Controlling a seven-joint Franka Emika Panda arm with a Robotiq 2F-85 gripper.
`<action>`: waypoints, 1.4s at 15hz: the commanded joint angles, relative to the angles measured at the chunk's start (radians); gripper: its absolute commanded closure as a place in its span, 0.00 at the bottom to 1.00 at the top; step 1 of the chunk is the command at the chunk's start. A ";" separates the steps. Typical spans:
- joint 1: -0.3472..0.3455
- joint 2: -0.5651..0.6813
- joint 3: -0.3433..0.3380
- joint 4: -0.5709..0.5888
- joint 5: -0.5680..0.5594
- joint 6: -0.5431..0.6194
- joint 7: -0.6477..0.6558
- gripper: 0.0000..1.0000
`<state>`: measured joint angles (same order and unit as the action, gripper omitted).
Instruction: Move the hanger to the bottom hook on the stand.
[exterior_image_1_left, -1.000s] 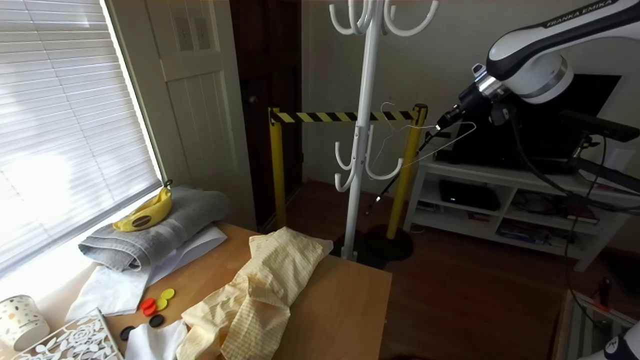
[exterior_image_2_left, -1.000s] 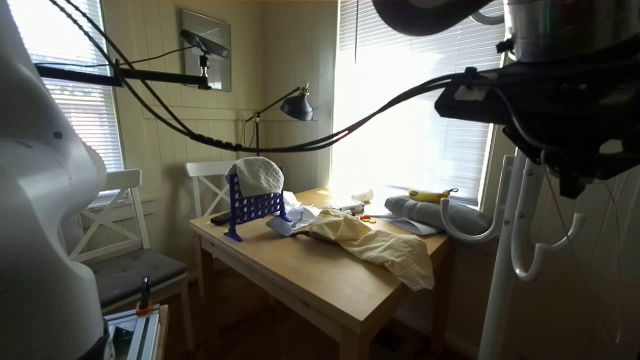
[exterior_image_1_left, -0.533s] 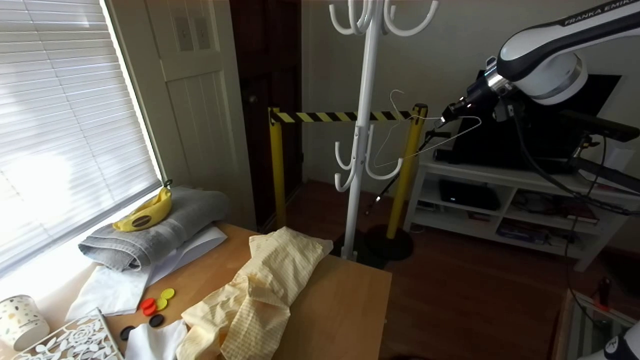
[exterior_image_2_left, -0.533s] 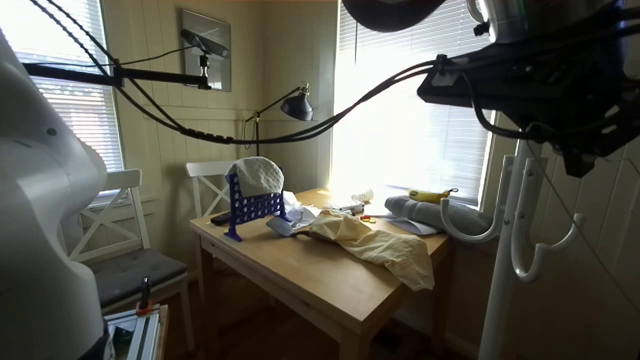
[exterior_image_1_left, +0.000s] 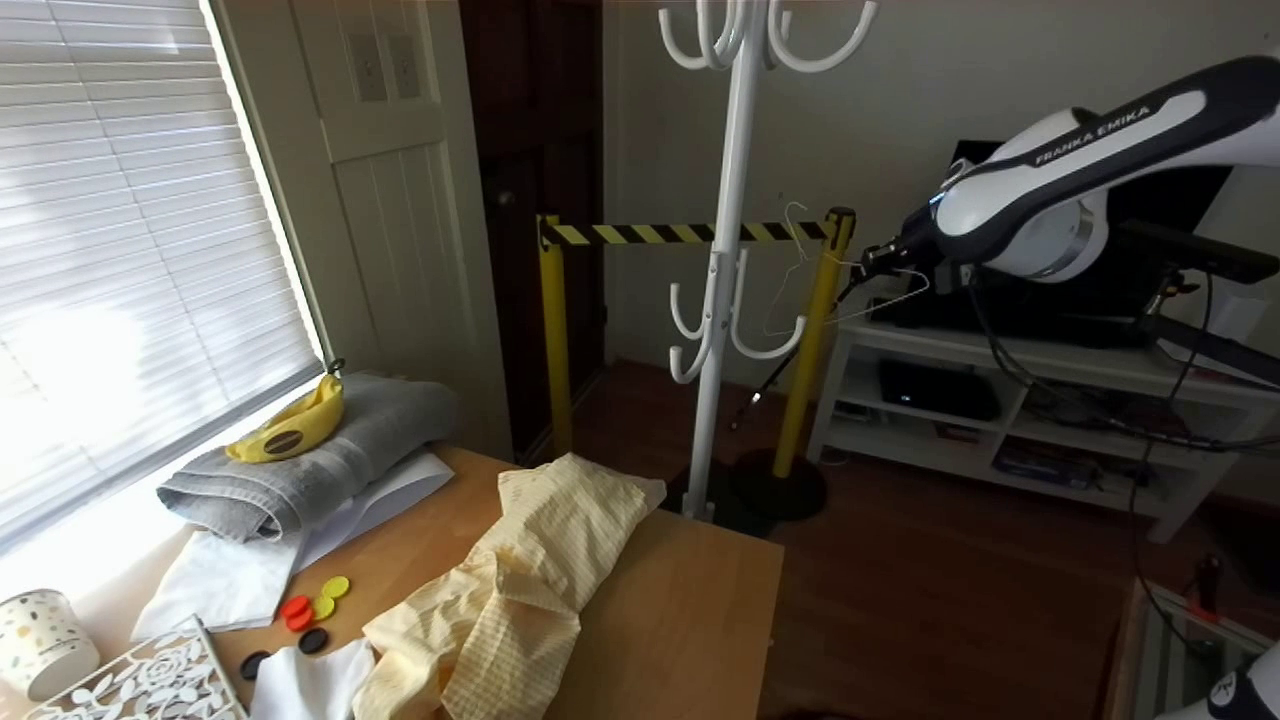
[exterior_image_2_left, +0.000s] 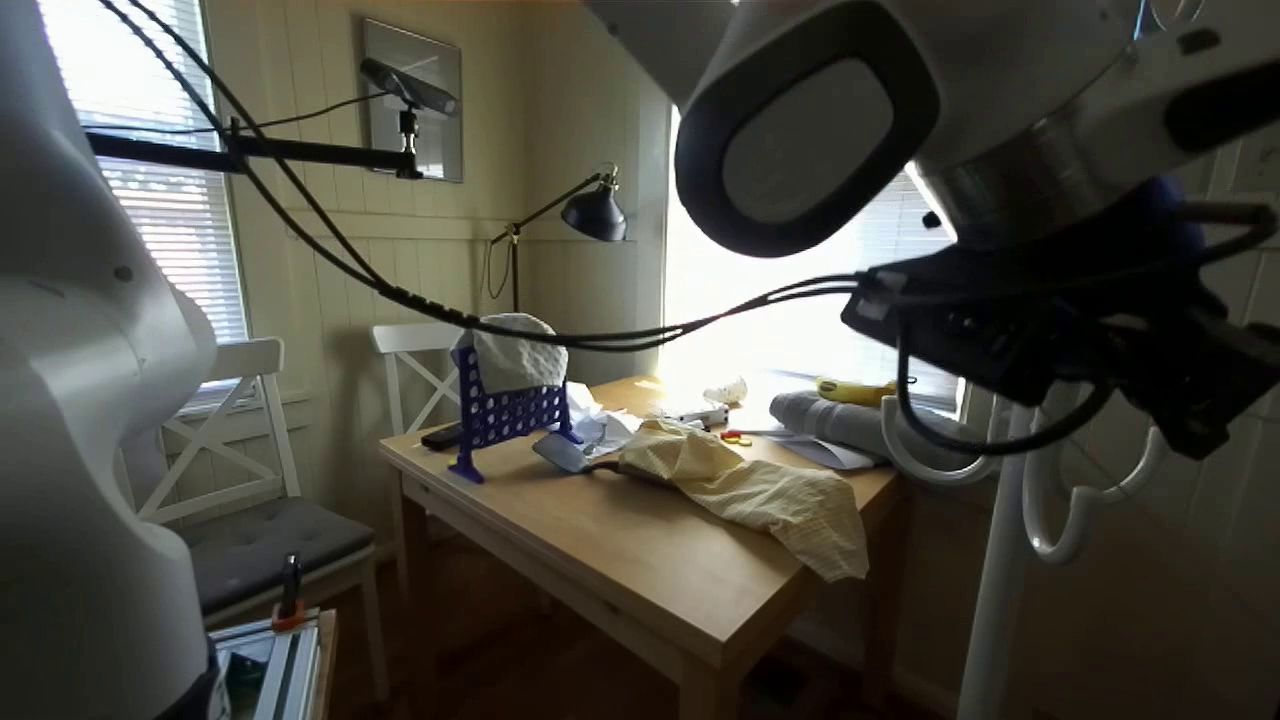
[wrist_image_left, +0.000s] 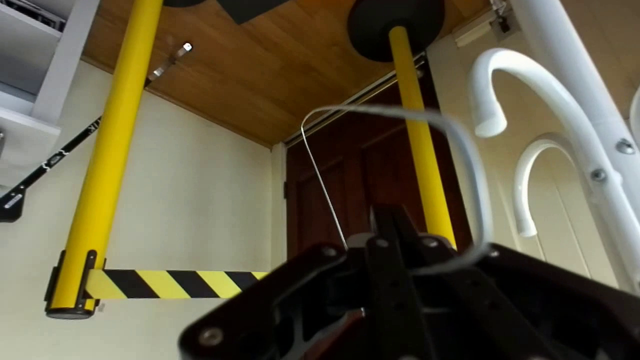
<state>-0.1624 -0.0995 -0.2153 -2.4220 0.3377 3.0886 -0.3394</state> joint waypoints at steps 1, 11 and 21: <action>-0.089 0.148 0.065 -0.024 -0.188 0.184 0.203 1.00; 0.515 0.471 -0.421 0.077 -0.233 0.086 0.125 1.00; 0.810 0.489 -0.559 0.168 -0.365 -0.128 0.227 0.98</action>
<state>0.7275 0.4228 -0.8378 -2.2516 0.1226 2.9524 -0.2221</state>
